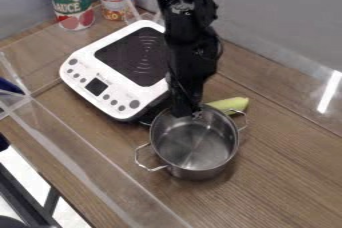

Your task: Put silver pot on the white and black stove top

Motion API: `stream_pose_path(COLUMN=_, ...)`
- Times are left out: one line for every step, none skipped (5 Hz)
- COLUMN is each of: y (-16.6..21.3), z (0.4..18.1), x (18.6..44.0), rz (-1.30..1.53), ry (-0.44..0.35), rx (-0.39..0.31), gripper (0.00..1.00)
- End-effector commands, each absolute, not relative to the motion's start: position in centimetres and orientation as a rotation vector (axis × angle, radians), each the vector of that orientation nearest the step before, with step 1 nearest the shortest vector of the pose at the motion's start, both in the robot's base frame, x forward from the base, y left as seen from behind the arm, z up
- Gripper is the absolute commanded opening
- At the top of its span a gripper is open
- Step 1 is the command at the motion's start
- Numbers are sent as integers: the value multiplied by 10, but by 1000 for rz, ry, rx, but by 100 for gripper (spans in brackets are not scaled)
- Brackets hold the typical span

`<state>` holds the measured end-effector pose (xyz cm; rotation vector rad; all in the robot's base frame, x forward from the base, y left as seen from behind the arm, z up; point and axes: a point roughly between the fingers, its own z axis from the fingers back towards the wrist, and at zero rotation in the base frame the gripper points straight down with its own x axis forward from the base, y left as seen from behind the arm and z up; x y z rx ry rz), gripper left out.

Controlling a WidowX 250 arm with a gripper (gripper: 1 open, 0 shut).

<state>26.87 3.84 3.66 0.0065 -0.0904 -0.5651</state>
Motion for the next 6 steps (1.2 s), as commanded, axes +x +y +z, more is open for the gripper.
stream_pose_path(y=53, z=48, x=280, rz=-544, ry=-135, rx=31, gripper=0)
stream_pose_path(y=57, z=48, x=283, rz=-549, ry=-137, rx=30, gripper=100)
stream_pose_path(y=55, z=48, x=285, rz=-563, ry=-139, rx=30, gripper=100)
stream_pose_path(y=52, z=47, x=287, rz=-585, ry=-140, rx=30, gripper=100)
stream_pose_path(y=51, z=47, x=288, rz=-599, ry=-139, rx=28, gripper=100)
stream_pose_path(y=49, z=47, x=289, rz=-614, ry=-137, rx=27, gripper=100)
